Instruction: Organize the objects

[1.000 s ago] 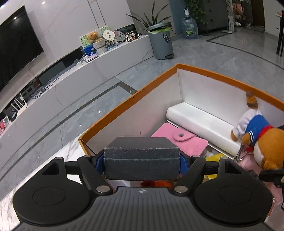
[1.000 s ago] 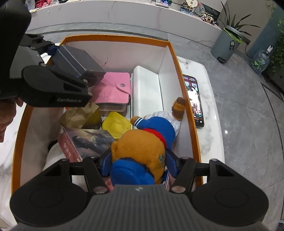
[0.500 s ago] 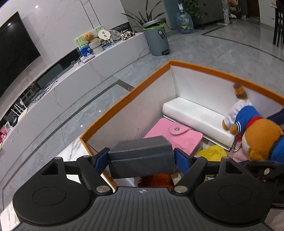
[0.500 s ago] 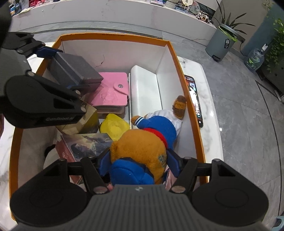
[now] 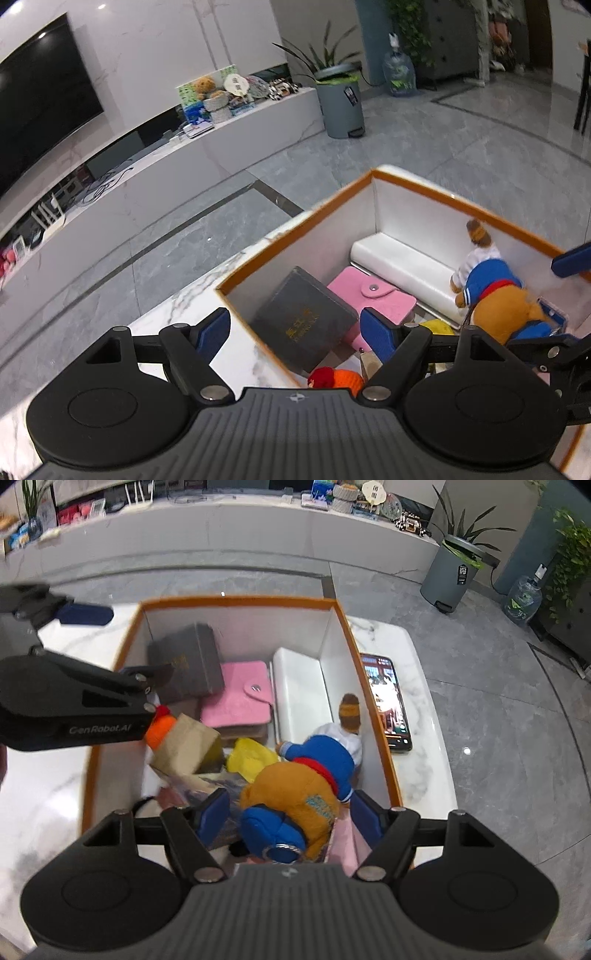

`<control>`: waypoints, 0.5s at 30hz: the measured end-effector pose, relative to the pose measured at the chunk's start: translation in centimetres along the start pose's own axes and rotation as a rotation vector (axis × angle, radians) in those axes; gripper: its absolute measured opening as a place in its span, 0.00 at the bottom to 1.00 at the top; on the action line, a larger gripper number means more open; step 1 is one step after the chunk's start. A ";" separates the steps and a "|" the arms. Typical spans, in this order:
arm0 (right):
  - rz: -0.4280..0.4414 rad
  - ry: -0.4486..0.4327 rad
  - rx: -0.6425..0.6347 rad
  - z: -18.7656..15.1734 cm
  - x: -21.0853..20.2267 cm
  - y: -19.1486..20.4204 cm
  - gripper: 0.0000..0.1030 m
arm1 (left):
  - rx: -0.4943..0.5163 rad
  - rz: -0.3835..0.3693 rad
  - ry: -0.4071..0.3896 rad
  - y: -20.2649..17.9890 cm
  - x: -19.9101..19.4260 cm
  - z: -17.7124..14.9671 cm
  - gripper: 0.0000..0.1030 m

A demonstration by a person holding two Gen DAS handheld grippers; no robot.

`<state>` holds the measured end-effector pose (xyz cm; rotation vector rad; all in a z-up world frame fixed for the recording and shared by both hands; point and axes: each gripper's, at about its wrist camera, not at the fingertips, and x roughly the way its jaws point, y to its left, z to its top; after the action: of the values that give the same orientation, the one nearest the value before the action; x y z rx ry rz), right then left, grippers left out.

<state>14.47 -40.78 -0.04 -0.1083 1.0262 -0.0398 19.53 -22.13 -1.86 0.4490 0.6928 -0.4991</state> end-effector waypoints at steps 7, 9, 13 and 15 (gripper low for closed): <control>0.047 -0.062 0.091 -0.8 -2.5 1.6 0.75 | -0.187 -0.067 -0.011 2.8 -2.9 -1.2 0.89; 0.034 -0.083 0.104 -1.5 -3.2 2.5 0.75 | -0.224 -0.064 -0.003 3.5 -3.9 -1.6 0.89; 0.043 -0.112 0.156 -3.1 -4.3 3.8 0.76 | -0.281 -0.083 0.001 4.4 -6.0 -3.0 0.89; 0.047 -0.119 0.194 -3.9 -4.6 4.4 0.83 | -0.291 -0.087 0.002 4.5 -7.0 -3.8 0.89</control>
<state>8.72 -36.31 1.38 0.0894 0.9012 -0.0892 15.61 -14.56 1.41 0.1471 0.7754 -0.4704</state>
